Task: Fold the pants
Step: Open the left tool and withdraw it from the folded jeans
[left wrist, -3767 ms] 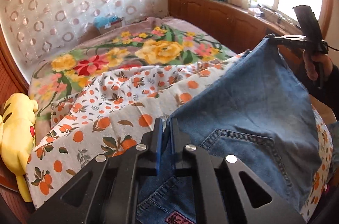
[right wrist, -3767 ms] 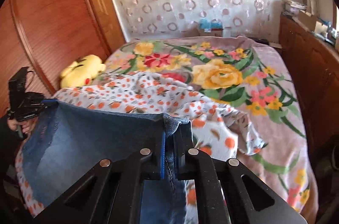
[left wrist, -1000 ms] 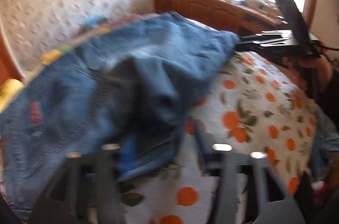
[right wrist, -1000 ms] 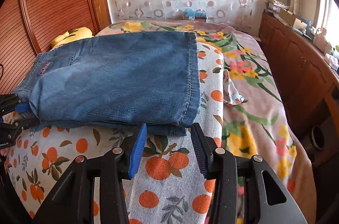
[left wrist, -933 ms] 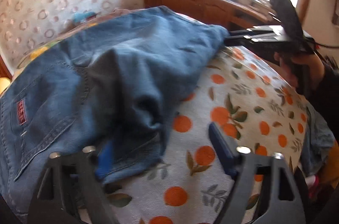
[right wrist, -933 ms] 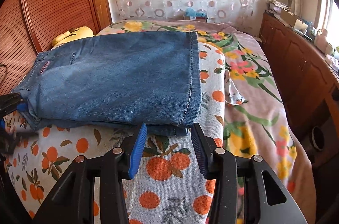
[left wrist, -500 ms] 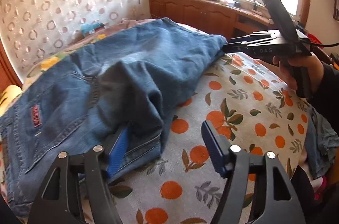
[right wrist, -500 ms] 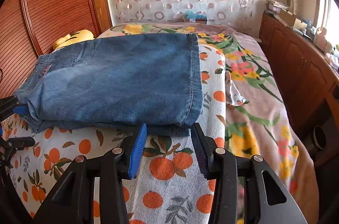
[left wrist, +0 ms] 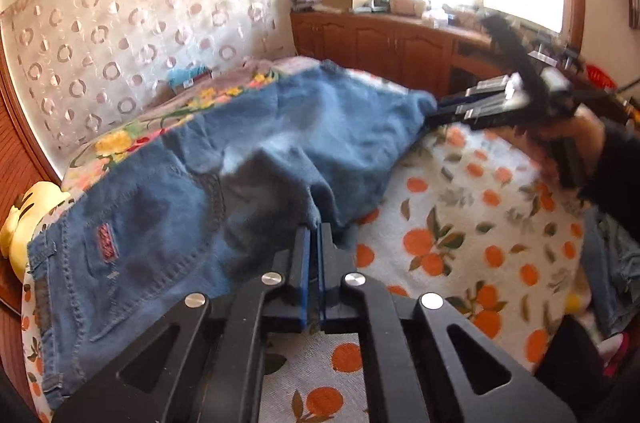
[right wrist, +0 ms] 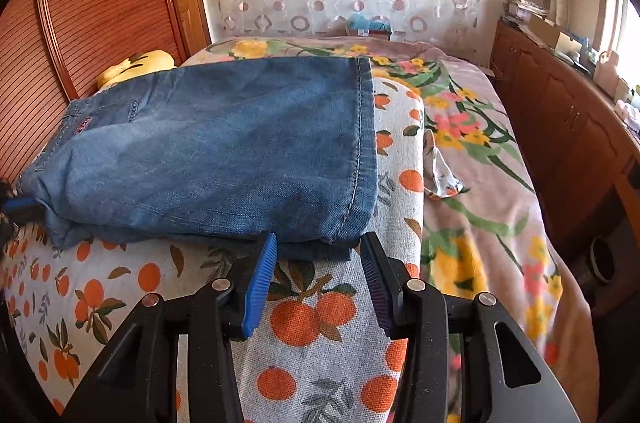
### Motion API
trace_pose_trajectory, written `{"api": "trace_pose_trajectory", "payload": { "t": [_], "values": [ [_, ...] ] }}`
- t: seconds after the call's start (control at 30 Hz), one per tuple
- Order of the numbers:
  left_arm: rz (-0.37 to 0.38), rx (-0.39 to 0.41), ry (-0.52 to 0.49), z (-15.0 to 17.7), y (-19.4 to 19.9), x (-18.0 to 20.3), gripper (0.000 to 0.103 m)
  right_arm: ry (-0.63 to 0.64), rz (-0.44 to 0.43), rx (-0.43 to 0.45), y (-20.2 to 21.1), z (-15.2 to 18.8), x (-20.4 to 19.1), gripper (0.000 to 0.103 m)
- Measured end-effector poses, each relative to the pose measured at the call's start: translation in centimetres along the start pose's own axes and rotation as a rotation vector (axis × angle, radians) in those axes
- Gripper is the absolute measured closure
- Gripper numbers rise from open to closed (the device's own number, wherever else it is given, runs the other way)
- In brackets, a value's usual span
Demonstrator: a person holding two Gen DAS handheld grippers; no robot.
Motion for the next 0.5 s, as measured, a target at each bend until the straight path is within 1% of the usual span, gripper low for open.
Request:
{"api": "trace_pose_trajectory", "payload": {
  "t": [0.07, 0.13, 0.23, 0.33, 0.5],
  "values": [
    [0.005, 0.034, 0.012, -1.2, 1.4, -0.4, 0.100, -0.001, 0.013, -0.003, 0.0, -0.1, 0.2, 0.058],
    [0.029, 0.057, 0.046, -2.2, 2.6, -0.9, 0.100, -0.003, 0.022, 0.001, 0.2, -0.2, 0.4, 0.058],
    [0.069, 0.052, 0.075, -2.4, 3.3, -0.9, 0.100, -0.014, 0.036, 0.006, 0.5, -0.1, 0.8, 0.058],
    [0.079, 0.021, 0.064, -0.9, 3.1, -0.3, 0.101, -0.053, 0.057, 0.009, 0.8, 0.1, 1.6, 0.058],
    [0.078, -0.080, 0.049, 3.3, 0.8, 0.9, 0.100, -0.093, 0.043, 0.044, 2.0, 0.5, 1.6, 0.058]
  ]
}}
Point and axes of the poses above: each gripper's, at about its wrist camera, not at the fingertips, and y roughly against the way its jaws point, x to its right, z to its underside, the point moved 10 cm from there along -y, roughly the way its jaws point
